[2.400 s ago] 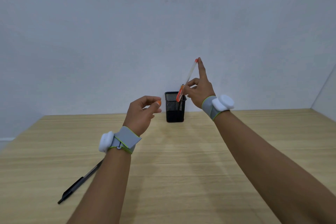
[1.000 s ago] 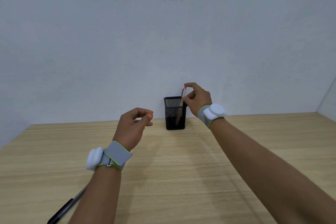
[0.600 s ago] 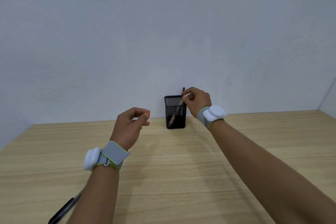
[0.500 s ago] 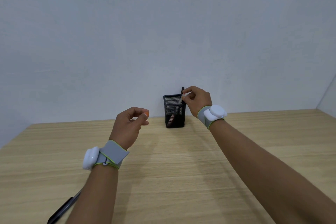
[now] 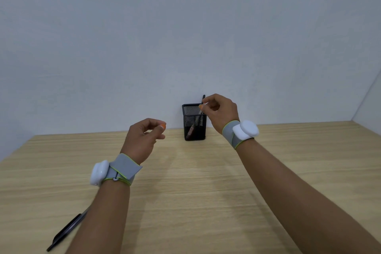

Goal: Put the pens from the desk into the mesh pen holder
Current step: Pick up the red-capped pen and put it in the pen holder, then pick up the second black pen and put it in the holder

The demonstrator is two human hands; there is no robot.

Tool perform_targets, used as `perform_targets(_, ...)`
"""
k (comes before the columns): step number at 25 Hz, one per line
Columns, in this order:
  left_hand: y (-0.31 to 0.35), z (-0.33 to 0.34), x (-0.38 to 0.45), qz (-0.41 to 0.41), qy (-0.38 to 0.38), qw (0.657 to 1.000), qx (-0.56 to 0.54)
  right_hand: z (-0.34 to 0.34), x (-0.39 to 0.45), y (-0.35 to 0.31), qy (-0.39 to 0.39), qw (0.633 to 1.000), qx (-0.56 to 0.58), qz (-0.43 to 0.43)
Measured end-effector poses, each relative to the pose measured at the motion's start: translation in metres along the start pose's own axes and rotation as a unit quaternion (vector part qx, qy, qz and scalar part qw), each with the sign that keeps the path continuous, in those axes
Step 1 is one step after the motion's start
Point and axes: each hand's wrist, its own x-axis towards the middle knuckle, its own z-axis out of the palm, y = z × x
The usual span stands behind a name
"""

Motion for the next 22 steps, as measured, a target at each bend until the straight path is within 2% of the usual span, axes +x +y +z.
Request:
perform_targets(9,-0.003,-0.026,-0.008,-0.004,0.026,0.999,0.029,0.0,-0.046,-0.026,0.001,0.997,0.081,-0.012)
perform_targets(22,-0.013,-0.079,-0.026,-0.04,0.053,0.994,0.092,0.054,-0.086,-0.06,-0.117,0.986,0.115,-0.034)
